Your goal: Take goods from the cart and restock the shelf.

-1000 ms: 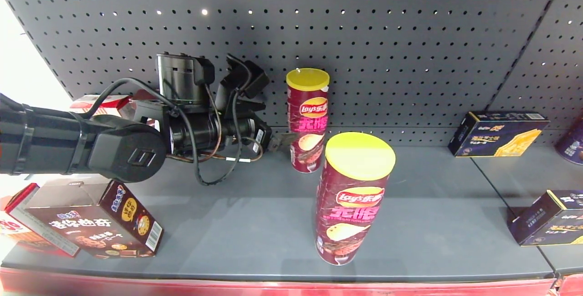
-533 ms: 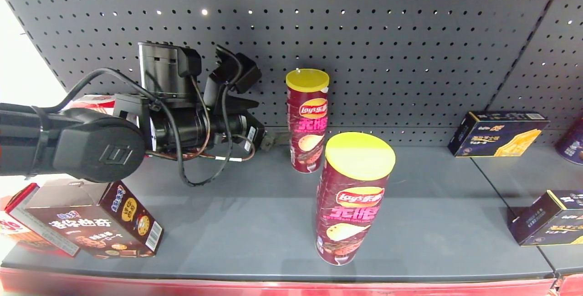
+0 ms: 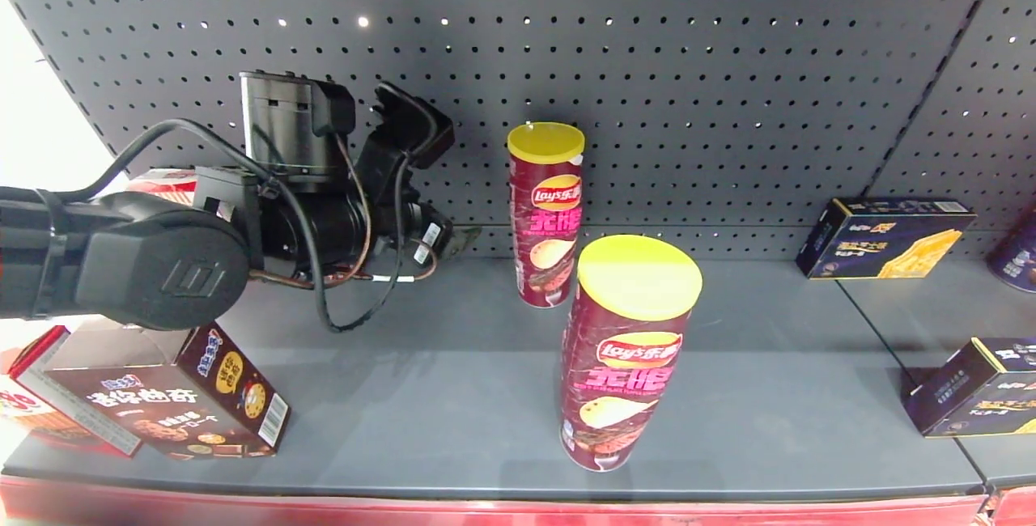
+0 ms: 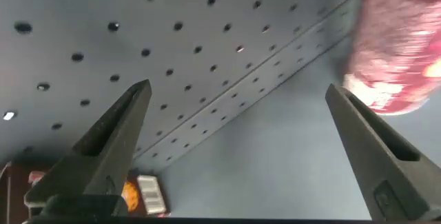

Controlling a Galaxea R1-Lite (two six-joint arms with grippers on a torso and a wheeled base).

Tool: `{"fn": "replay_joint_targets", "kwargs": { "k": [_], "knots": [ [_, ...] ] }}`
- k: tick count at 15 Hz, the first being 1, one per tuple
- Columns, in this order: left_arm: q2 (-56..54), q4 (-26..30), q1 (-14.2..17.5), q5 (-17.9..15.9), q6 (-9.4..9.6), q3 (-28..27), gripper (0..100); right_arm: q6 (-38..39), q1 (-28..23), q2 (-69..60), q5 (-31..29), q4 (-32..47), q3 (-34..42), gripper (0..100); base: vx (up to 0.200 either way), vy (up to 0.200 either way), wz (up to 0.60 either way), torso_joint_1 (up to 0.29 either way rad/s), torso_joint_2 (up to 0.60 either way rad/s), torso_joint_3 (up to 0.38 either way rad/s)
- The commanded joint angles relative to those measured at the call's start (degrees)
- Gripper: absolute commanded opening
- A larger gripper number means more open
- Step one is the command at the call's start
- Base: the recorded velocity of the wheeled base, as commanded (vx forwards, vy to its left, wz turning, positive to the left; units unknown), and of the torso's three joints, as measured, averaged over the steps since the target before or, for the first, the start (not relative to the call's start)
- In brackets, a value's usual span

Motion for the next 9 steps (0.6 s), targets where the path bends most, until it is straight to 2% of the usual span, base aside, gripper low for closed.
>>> {"fn": "replay_joint_targets", "kwargs": {
  "k": [1,6,9],
  "knots": [
    [1.8,-0.2,-1.1,1.0,-0.1,-0.1,100,0.0,0.0,0.1,0.0,0.0,0.0,100,0.0,0.0,0.0,0.0,0.0,0.0],
    [3.5,-0.3,-2.9,1.2,-0.28,-0.6,100,0.0,0.0,0.1,0.0,0.0,0.0,100,0.0,0.0,0.0,0.0,0.0,0.0],
    [4.7,-1.9,-2.8,1.4,-0.63,-0.8,100,0.0,0.0,0.1,0.0,0.0,0.0,100,0.0,0.0,0.0,0.0,0.0,0.0]
  ]
}}
